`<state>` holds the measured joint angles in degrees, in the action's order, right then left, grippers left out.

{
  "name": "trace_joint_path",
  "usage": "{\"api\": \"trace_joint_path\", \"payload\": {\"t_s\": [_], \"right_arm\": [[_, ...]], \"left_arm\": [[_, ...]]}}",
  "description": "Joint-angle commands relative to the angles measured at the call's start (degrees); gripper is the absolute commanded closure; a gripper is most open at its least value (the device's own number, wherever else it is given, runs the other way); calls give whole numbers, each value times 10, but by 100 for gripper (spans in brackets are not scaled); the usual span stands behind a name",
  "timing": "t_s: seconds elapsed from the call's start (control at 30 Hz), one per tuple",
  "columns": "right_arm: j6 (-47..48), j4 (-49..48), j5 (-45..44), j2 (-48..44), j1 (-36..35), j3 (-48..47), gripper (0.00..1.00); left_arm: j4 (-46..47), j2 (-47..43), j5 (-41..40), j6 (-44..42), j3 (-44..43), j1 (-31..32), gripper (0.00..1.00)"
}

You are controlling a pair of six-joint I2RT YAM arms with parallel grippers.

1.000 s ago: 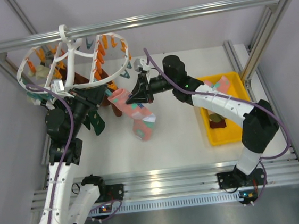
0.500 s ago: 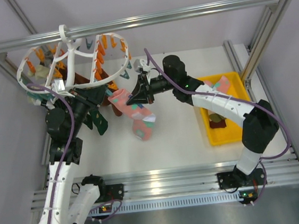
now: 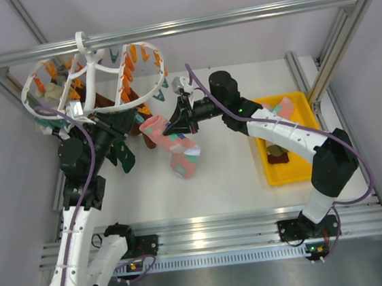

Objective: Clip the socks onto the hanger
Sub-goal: Clamp the sock onto the hanger.

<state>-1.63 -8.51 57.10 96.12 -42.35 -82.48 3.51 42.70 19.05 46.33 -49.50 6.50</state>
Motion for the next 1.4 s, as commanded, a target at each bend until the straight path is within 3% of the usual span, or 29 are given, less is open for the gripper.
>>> {"api": "trace_joint_path", "payload": {"t_s": [0.0, 0.67, 0.97, 1.37], "right_arm": [[5, -22, 12, -21, 2, -26, 100], [-14, -34, -2, 6, 11, -85, 100], [52, 29, -28, 17, 2, -102, 100], [20, -13, -49, 26, 2, -131, 100]], "left_arm": [[10, 3, 20, -6, 5, 2, 100], [10, 5, 30, -3, 7, 2, 100], [11, 5, 31, 1, 5, 1, 100], [3, 8, 31, 3, 9, 2, 100]]}}
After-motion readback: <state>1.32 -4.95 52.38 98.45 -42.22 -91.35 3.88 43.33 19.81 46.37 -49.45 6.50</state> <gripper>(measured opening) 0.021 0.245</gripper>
